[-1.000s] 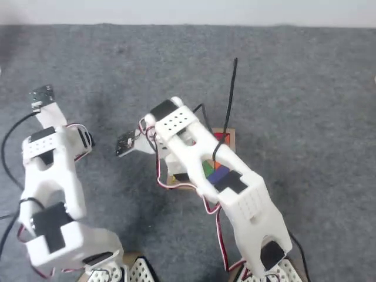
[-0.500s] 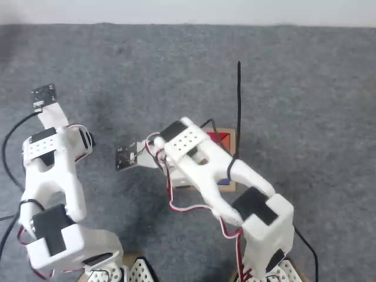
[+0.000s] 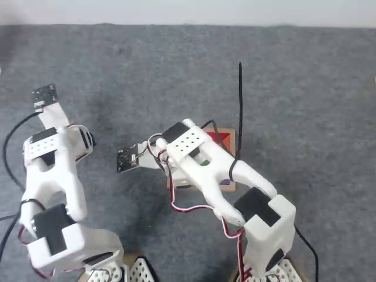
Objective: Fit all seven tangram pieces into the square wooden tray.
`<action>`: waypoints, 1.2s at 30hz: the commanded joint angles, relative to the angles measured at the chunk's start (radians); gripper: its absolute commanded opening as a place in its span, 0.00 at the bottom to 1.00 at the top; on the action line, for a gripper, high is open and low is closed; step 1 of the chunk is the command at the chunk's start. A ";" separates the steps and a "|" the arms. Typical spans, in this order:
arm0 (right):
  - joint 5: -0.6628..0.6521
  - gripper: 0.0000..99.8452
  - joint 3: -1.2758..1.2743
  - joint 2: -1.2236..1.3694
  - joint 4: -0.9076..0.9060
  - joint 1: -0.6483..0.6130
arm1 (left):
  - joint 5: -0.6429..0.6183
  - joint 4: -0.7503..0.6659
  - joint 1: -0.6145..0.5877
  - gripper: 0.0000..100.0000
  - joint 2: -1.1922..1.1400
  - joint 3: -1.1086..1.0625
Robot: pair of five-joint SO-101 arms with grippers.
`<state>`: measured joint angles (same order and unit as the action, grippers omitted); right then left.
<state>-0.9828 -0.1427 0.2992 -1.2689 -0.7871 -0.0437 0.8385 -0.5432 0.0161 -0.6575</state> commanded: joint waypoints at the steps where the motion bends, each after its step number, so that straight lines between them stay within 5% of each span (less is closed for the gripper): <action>1: 0.018 0.08 0.000 -0.051 0.019 0.031 | 0.012 -0.015 0.008 0.20 0.046 0.005; 14: 0.018 0.09 -0.117 -0.062 0.157 0.028 | 0.012 -0.015 0.009 0.20 0.046 0.004; 24: -0.068 0.35 -0.114 -0.064 0.047 0.024 | 0.012 -0.015 0.009 0.20 0.046 0.004; 29: -0.063 0.36 -0.080 -0.064 0.038 0.027 | 0.012 -0.015 0.009 0.20 0.046 0.004; 36: 0.193 0.28 0.074 -0.196 -0.036 0.107 | 0.012 -0.009 0.009 0.20 0.058 0.007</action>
<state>-0.9122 -0.1780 0.2194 -1.2597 -0.7350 -0.0437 0.8385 -0.5432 0.0192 -0.6575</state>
